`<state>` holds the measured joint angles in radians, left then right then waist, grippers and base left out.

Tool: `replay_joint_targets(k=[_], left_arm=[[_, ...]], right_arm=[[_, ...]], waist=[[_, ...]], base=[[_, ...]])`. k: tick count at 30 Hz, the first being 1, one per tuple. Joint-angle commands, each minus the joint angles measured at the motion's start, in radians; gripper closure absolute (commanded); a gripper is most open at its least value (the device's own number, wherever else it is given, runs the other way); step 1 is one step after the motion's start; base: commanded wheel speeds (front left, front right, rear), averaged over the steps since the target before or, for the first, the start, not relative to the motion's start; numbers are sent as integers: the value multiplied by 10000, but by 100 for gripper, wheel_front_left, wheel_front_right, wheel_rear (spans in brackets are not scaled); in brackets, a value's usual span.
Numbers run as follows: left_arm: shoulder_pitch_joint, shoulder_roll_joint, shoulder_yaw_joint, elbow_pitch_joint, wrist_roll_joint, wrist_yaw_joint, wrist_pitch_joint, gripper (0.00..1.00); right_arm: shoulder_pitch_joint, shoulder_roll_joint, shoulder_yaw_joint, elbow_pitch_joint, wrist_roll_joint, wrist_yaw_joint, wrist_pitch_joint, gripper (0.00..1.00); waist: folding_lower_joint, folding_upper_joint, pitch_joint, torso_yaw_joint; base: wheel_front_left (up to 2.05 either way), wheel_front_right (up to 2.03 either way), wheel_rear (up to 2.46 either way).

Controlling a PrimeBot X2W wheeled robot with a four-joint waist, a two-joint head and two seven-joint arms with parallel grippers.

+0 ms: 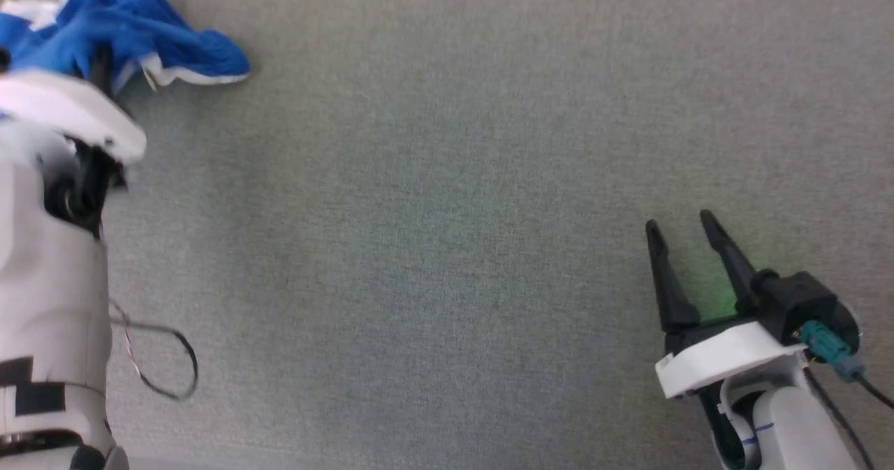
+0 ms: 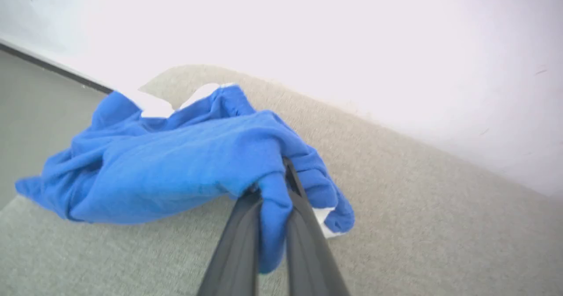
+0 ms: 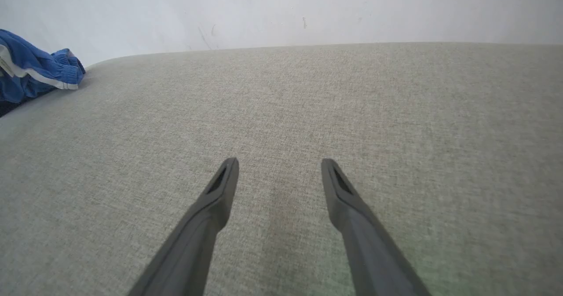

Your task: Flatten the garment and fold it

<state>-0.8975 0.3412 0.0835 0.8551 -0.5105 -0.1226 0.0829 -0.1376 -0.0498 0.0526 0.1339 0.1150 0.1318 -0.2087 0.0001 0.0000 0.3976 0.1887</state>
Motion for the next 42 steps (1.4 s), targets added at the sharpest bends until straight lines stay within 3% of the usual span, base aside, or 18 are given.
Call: replay_joint_targets(k=[1,8,14,21,28,33,38,39,40,41,42], left_arm=[[-299,-12,-136,-244,-31,-69,-148,100],[-798,40,-1770,-2680,-1153,-78,-541,100],[-678,-199,-3155,-4582,-2553,-79,-70,100],[696,-631,-4956,-5846,-3568,-79,809,100],[2760,-787,-7389,-5898,-4283,-80,2315,100],[3974,-505,-9236,-5201,-4171,-80,3725,100],[4629,-529,-9552,-4728,-4466,274,4385,100],[4703,-564,-9387,-4749,-4618,387,4287,91],[4766,-578,-9172,-4807,-4785,515,4158,57],[4811,-585,-8932,-4921,-4929,634,3963,10],[4864,-607,-8657,-5067,-5093,737,3715,0]], right_arm=[[69,-4,60,57,90,-11,-81,0],[336,-4,239,608,586,-11,-335,0],[527,-4,108,838,824,-11,-459,0],[752,-4,-49,953,906,-11,-512,0],[918,-4,-26,1073,1000,-11,-526,0],[931,-4,70,1079,1111,-11,-528,0],[941,-4,77,1067,1202,-11,-529,0],[954,-4,92,1067,1216,-11,-529,0],[967,-4,114,1074,1232,-11,-529,0],[985,-4,125,1078,1253,-11,-529,0],[1011,-4,118,1078,1278,-11,-529,0]], waist=[[-1,0,-739,-126],[-1,0,-2048,-774],[-1,0,-2611,-1264],[-1,0,-2784,-1478],[-1,0,-2870,-1480],[-1,0,-2950,-1451],[-1,0,-3069,-1351],[-1,0,-3113,-1330],[-1,0,-3157,-1322],[-1,0,-3210,-1300],[-1,0,-3264,-1271]], base=[[0,0,0],[0,0,0],[0,0,0],[0,0,0],[0,0,0],[0,0,0],[0,0,0],[0,0,0],[0,0,0],[0,0,0],[0,0,0]])
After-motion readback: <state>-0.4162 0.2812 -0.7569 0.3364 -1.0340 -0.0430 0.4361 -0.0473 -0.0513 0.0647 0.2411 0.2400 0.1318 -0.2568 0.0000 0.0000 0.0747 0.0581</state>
